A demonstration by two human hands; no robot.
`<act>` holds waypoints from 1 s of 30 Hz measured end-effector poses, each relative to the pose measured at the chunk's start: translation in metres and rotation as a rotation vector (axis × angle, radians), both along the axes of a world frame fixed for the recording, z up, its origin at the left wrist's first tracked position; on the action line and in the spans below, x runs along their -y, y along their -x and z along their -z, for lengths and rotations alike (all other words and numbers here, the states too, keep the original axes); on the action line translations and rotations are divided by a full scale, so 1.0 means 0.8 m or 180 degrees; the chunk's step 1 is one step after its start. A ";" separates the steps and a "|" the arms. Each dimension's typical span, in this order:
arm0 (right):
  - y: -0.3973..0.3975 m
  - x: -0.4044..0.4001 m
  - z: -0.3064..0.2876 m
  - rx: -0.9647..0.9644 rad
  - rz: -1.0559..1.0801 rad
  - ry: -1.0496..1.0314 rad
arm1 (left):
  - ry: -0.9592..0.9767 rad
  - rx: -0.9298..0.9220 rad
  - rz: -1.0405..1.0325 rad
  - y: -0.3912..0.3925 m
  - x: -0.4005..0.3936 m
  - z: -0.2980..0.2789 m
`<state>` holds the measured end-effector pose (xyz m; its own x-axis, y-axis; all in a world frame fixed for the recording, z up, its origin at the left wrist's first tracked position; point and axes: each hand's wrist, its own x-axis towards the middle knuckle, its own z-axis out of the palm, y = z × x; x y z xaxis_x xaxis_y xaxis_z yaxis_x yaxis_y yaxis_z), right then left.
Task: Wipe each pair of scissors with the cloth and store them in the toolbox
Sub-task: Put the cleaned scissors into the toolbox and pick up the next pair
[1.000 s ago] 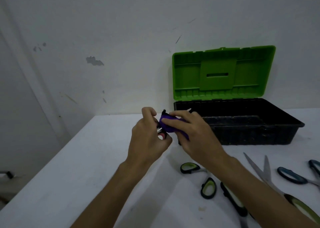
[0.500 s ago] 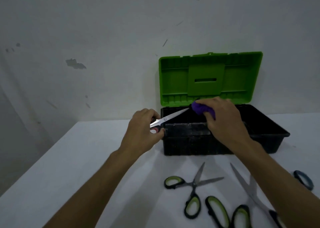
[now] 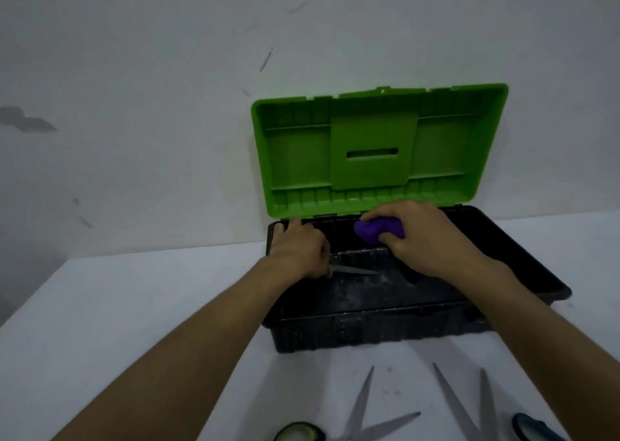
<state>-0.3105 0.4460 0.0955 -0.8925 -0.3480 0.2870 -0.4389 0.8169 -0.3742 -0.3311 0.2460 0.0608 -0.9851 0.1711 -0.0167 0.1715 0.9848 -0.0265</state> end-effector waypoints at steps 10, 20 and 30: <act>-0.021 0.001 -0.007 -0.0561 -0.0284 0.0620 | -0.1219 -0.1347 0.0259 -0.034 0.009 -0.007; -0.158 0.016 0.012 -0.1190 -0.0671 0.1121 | -0.1591 -0.1598 0.0427 -0.200 0.039 0.007; -0.212 0.009 0.076 -0.0489 -0.0567 0.0917 | -0.0854 -0.0014 0.0837 -0.280 0.052 0.076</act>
